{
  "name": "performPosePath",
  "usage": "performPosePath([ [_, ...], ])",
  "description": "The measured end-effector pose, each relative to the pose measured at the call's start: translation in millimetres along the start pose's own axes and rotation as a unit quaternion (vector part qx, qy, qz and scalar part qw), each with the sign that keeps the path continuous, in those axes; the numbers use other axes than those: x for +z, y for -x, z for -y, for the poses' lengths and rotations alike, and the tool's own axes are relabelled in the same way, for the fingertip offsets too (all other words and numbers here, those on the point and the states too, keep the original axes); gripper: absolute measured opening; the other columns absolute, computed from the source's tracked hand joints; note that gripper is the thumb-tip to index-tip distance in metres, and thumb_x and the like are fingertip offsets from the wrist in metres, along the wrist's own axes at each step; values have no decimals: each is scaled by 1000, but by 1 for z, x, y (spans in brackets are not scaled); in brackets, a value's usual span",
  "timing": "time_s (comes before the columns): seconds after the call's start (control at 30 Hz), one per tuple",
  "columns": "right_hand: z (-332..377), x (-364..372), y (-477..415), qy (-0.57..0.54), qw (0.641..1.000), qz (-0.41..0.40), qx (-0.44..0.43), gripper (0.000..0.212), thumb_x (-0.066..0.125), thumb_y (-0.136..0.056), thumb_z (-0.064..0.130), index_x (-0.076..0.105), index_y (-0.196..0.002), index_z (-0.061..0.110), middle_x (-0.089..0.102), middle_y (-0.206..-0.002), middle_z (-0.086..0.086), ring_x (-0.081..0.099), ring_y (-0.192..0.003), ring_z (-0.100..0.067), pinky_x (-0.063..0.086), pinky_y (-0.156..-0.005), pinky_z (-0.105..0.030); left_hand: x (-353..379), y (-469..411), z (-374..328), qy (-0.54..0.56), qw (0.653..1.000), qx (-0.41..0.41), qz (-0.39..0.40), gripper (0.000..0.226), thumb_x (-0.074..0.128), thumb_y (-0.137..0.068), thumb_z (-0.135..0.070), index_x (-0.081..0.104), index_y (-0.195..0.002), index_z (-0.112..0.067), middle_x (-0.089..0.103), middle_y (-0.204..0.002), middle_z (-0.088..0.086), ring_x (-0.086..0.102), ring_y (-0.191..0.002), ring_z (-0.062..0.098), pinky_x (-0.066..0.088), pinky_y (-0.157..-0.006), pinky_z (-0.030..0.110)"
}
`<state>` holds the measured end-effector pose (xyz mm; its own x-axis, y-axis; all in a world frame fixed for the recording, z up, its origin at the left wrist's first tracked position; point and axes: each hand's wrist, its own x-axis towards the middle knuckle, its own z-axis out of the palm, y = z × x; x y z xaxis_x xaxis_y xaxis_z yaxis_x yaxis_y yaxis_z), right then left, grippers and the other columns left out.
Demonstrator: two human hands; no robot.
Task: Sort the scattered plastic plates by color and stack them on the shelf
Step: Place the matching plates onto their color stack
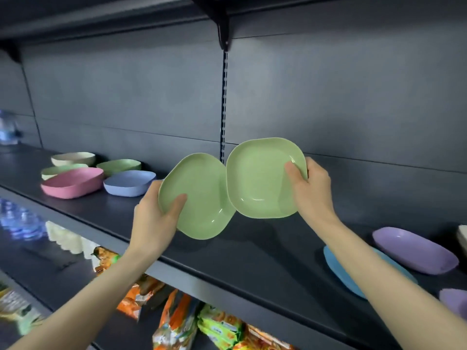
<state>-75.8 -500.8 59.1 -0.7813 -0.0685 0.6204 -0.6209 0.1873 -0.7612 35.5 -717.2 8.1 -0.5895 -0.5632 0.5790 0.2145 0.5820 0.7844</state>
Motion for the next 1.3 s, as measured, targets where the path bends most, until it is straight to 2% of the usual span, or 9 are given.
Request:
performPosePath([
  [0.1, -4, 47, -18, -7, 1000, 10, -3, 21, 47, -94, 18, 57, -89, 0, 63, -88, -14, 50, -75, -19, 42, -65, -31, -14, -28, 24, -13, 1000, -3, -20, 18, 62, -89, -21, 50, -103, -19, 58, -83, -13, 56, -81, 14, 42, -62, 20],
  [0.2, -5, 93, -36, -12, 1000, 20, -3, 20, 48, -94, 18, 54, -81, 4, 58, -77, -7, 48, -71, -17, 39, -62, -27, -37, -61, 46, -26, 999, 4, -25, 22, 63, -88, -19, 50, -105, -20, 56, -85, -18, 54, -79, -2, 41, -63, 15],
  [0.4, 6, 195, -64, -31, 998, 53, -18, 17, 49, -94, 18, 54, -83, 6, 56, -76, 2, 48, -69, -12, 40, -62, -24, -98, -117, 96, -44, 997, 17, -66, 23, 63, -88, -17, 51, -106, -24, 57, -88, -20, 55, -80, -5, 40, -64, 15],
  [0.5, 14, 249, -67, -34, 996, 71, -32, 16, 49, -94, 18, 53, -79, 13, 53, -72, 8, 47, -65, -5, 35, -54, -10, -130, -142, 127, -44, 995, 4, -86, 19, 63, -88, -17, 52, -103, -23, 57, -86, -17, 56, -80, 4, 42, -64, 21],
  [0.63, 26, 319, -65, -32, 995, 84, -33, 18, 49, -94, 17, 53, -82, 5, 52, -70, 3, 44, -62, -7, 35, -52, -10, -175, -179, 171, -46, 995, 8, -93, 19, 63, -88, -17, 53, -102, -26, 58, -87, -16, 55, -86, 19, 45, -68, 26],
  [0.73, 34, 365, -62, -29, 997, 58, -38, 19, 49, -95, 18, 55, -86, 1, 56, -75, -3, 45, -65, -12, 35, -54, -12, -206, -206, 202, -37, 996, 22, -79, 21, 63, -88, -15, 54, -104, -25, 59, -87, -16, 55, -84, 16, 44, -57, 11],
  [0.9, 48, 427, -57, -13, 1000, 15, -19, 20, 48, -95, 20, 56, -88, 3, 58, -76, -3, 48, -73, -21, 40, -68, -34, -248, -255, 246, -30, 998, 20, -49, 24, 64, -87, -17, 53, -106, -27, 58, -89, -21, 55, -87, 15, 41, -69, 22],
  [1.17, 65, 480, -76, 27, 996, -80, -2, 26, 49, -94, 18, 44, -68, 19, 47, -65, 8, 41, -62, -9, 34, -57, -23, -271, -346, 292, 28, 999, 25, -17, 24, 68, -84, -19, 49, -100, -19, 60, -89, -4, 57, -89, 24, 44, -73, 33],
  [1.3, 59, 504, -91, 54, 993, -105, 1, 26, 49, -94, 18, 43, -69, 15, 46, -65, 5, 40, -62, -12, 33, -56, -24, -263, -385, 311, 40, 998, 46, -2, 24, 69, -83, -19, 51, -99, -20, 59, -84, -14, 58, -83, 18, 46, -75, 30],
])
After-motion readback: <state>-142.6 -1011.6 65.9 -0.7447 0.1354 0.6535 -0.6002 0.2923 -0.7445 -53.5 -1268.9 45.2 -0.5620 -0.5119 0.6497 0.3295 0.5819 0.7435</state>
